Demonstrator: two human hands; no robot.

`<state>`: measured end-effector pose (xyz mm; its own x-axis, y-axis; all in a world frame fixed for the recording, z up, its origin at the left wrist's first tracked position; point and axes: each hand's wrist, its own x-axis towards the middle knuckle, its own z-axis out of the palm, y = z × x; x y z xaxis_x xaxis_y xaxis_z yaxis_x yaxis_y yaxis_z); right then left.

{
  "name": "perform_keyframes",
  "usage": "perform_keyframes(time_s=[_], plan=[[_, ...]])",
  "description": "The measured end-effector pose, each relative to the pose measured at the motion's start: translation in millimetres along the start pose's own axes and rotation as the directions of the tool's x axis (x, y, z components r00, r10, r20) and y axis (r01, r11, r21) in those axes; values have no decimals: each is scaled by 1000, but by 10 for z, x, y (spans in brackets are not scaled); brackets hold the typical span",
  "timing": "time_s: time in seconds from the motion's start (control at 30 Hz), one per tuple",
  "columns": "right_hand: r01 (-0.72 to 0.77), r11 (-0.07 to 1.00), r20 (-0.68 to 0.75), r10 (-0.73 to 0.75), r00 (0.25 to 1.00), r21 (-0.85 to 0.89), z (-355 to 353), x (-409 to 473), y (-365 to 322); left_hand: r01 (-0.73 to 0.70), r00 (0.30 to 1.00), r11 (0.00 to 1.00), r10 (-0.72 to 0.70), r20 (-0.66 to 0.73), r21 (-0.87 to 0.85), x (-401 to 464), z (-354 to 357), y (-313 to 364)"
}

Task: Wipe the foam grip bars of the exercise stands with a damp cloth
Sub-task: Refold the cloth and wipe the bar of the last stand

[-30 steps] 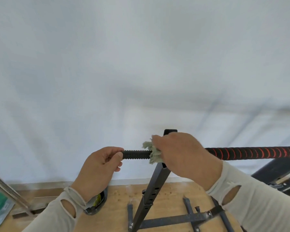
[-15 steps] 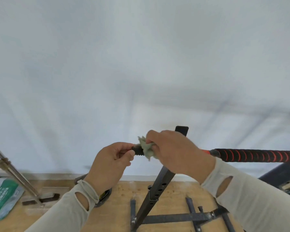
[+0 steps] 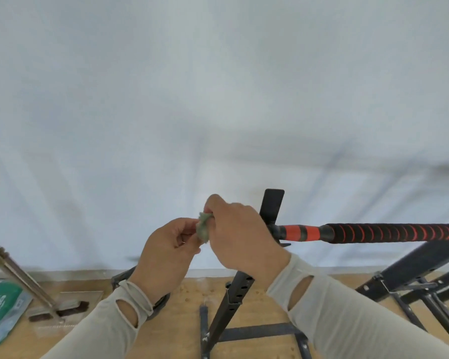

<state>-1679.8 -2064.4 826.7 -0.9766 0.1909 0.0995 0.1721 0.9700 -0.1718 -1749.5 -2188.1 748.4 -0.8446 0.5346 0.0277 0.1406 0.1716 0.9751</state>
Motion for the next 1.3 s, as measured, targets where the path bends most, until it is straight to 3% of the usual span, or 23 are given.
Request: perform_keyframes(time_s=[0.07,0.17,0.27,0.37,0.43,0.53,0.6,0.67,0.77,0.83,0.93,1.07,1.17,1.23,1.3], plan=[[-17,996,-80,25,996,93,144,-10,-101,-5,1000,1000,6,-9,16,-19,-5,0],[86,996,-213,-86,973,-11,233,-137,8,3,1000,1000,-2,-5,23,-38,-5,23],[112,973,-166,-146,975,-201,121,-258,320,31,999,1000,-31,-10,5,-31,-4,35],[48,949,-54,-69,996,-313,-29,-361,543,47,998,998,-46,-37,37,-24,-3,34],[18,980,-68,-32,997,-200,-92,-464,586,62,997,998,-60,-51,28,-35,13,48],[-40,957,-76,64,995,286,-148,-613,427,71,997,997,-69,-45,40,-59,16,92],[-101,796,-51,163,985,597,-148,-652,352,66,998,996,-65,-23,62,-79,13,133],[-153,559,-6,273,962,815,-128,-655,353,30,997,991,-22,-68,127,-147,5,224],[-188,114,140,338,931,975,-164,-713,409,-25,988,998,33,-153,58,-351,10,496],[-192,-99,213,298,931,976,-208,-794,449,-14,1000,997,13,-25,-71,-507,65,685],[-192,-272,260,239,936,943,-250,-930,520,23,998,995,-17,66,-95,-640,227,831],[-202,-413,315,226,922,888,-279,-1137,665,-2,997,978,-15,-82,-208,-817,434,992],[-237,-376,325,191,926,896,-285,-1302,785,14,993,971,-41,-108,-237,-935,529,1079],[-237,-187,271,183,945,953,-270,-1400,844,13,994,994,-25,-106,-112,-994,570,1111],[-214,81,196,187,963,973,-289,-1480,889,-35,991,988,54,-124,147,-1047,588,1118]])
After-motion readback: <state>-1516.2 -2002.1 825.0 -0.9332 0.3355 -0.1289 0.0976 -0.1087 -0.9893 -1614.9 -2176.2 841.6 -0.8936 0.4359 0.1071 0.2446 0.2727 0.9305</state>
